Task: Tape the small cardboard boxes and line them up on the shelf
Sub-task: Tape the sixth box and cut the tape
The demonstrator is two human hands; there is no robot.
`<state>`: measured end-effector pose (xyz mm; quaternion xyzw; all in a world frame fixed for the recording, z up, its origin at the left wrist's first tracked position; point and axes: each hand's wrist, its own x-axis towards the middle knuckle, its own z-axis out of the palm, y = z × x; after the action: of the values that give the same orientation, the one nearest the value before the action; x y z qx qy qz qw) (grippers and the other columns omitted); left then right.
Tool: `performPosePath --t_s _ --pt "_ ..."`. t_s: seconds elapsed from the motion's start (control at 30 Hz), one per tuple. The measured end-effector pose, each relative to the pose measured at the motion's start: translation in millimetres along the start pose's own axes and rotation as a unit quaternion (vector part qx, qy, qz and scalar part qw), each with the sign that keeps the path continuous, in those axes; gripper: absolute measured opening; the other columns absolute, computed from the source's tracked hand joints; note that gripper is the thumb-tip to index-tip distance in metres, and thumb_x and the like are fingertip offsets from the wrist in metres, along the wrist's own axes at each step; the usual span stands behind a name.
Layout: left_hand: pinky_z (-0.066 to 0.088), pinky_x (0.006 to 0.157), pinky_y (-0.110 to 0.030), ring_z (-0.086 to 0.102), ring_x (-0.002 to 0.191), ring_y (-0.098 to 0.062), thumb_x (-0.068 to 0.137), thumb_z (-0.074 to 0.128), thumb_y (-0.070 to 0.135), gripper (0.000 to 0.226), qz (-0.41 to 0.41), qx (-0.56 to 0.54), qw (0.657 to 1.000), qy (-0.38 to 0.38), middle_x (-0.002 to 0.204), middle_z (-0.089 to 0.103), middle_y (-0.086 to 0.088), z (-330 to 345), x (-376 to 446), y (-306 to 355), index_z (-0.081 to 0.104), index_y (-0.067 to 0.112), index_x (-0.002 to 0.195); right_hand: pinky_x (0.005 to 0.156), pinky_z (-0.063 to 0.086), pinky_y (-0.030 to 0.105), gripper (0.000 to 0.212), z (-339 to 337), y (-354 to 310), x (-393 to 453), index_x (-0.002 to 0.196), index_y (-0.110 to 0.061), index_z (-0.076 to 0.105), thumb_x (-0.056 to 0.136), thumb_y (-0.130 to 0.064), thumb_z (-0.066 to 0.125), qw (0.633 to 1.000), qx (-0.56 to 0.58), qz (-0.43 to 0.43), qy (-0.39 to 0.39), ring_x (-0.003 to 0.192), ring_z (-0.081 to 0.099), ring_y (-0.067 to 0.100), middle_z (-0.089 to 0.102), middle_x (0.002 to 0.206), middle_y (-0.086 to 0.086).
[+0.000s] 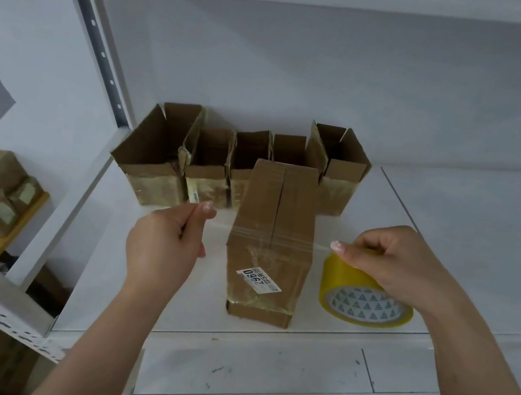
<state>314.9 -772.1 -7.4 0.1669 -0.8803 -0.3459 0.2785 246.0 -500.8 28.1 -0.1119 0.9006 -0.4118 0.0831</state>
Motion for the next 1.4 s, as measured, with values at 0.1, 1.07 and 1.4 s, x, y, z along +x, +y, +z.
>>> performPosePath --t_s 0.1,1.07,1.4 --pt "0.042 0.056 -0.019 0.059 0.052 -0.002 0.099 0.045 0.045 0.033 -0.013 -0.014 1.0 -0.004 0.052 0.06 0.022 3.5 -0.1 -6.6 0.074 0.032 0.099 0.052 0.042 0.021 0.037 5.3 4.2 4.1 0.066 -0.022 0.07 0.079 -0.057 0.068 1.0 -0.012 -0.001 -0.001 0.06 0.062 0.009 0.061 0.059 -0.007" --pt "0.042 0.064 -0.011 0.058 0.073 0.005 0.098 0.051 0.034 0.028 0.073 -0.059 0.994 -0.053 0.077 0.061 0.024 12.7 14.2 24.2 0.063 0.028 0.122 0.065 0.052 0.028 0.054 38.3 21.8 14.4 0.073 -0.02 0.072 0.067 -0.071 0.056 0.999 0.022 0.002 -0.046 0.065 0.067 0.011 0.069 0.069 0.0" --pt "-0.005 0.118 -0.054 -0.016 0.15 -0.022 0.1 0.011 0.058 0.06 0.249 0.28 0.844 -0.383 0.163 -0.014 0.008 70.7 27.3 64.3 -0.005 0.039 0.154 0.075 0.06 0.032 0.033 24.5 39.8 4.6 0.091 -0.025 0.077 0.072 -0.049 0.064 0.975 0.202 0.009 -0.096 0.083 0.073 0.022 0.075 0.09 0.005"
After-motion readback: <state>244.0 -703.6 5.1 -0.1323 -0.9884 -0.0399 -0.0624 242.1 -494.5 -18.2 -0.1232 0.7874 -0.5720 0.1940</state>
